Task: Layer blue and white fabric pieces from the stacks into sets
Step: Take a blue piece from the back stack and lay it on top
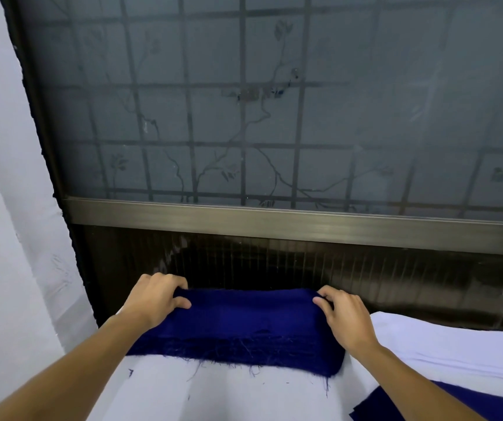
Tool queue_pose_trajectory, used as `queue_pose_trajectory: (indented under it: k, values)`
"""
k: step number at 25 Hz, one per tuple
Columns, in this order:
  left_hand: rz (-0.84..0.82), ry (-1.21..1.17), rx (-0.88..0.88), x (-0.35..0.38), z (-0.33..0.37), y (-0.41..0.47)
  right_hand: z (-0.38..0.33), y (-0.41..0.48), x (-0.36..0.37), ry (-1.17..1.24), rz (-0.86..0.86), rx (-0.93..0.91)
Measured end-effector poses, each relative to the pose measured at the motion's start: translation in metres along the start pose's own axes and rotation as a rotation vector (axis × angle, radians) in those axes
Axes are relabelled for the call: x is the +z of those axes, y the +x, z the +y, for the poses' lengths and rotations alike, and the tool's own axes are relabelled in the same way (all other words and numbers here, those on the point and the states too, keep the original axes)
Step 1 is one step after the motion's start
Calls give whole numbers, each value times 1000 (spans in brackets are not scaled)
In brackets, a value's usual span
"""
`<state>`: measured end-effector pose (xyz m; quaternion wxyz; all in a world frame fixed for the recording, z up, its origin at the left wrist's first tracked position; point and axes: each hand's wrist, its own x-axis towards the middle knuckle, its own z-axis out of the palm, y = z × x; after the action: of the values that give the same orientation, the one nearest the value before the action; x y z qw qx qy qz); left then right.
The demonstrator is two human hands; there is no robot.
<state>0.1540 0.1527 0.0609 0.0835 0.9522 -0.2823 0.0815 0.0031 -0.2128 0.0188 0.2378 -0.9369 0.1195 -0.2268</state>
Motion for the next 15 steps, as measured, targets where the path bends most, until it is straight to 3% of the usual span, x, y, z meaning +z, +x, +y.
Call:
queue_pose_trajectory:
  k: [4, 7, 11, 15]
  values:
    - [43, -36, -79, 1, -22, -11, 10, -6, -1, 100, -50, 28]
    - [72, -10, -44, -5, -25, -17, 11, -9, -4, 124, -61, 44]
    - [198, 88, 44, -17, -12, -24, 7, -19, -25, 153, 59, 9]
    - [271, 29, 45, -34, 2, -39, 4, -38, -53, 197, 152, -54]
